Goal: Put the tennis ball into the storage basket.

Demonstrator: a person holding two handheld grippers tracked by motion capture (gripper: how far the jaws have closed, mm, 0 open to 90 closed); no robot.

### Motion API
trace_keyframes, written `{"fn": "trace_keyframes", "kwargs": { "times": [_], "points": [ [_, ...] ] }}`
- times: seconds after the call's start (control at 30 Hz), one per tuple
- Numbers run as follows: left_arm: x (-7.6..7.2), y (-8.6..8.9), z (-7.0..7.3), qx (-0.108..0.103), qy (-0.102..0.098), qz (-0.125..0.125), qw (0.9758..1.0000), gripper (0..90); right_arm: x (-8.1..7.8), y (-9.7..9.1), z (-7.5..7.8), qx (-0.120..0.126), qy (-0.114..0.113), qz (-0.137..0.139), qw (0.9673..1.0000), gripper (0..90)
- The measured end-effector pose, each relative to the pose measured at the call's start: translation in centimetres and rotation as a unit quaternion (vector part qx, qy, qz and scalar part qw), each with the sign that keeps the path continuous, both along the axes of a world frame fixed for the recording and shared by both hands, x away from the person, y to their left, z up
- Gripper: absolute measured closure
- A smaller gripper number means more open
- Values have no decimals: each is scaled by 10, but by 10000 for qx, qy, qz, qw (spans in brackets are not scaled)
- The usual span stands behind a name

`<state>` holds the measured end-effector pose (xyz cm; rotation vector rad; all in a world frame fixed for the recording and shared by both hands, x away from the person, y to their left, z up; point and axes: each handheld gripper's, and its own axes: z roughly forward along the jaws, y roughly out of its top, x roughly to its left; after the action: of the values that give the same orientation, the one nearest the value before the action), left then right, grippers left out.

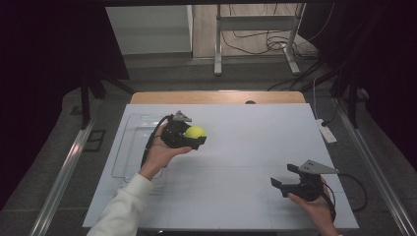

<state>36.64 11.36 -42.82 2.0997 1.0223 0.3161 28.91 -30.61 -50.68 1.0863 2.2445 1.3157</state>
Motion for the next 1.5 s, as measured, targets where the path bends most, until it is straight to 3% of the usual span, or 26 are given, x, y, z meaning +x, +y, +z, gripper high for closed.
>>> {"fn": "trace_keyframes", "kwargs": {
  "times": [0.6, 1.5],
  "points": [
    [-3, 14, 10, -190, -188, 130, 9996, 265, 0, 0, 0, -16, -2, -6, 10000, 114],
    [-4, 33, 23, -248, -404, 399, 9981, 264, 0, 0, 0, -18, -6, -8, 10000, 114]
  ]
}}
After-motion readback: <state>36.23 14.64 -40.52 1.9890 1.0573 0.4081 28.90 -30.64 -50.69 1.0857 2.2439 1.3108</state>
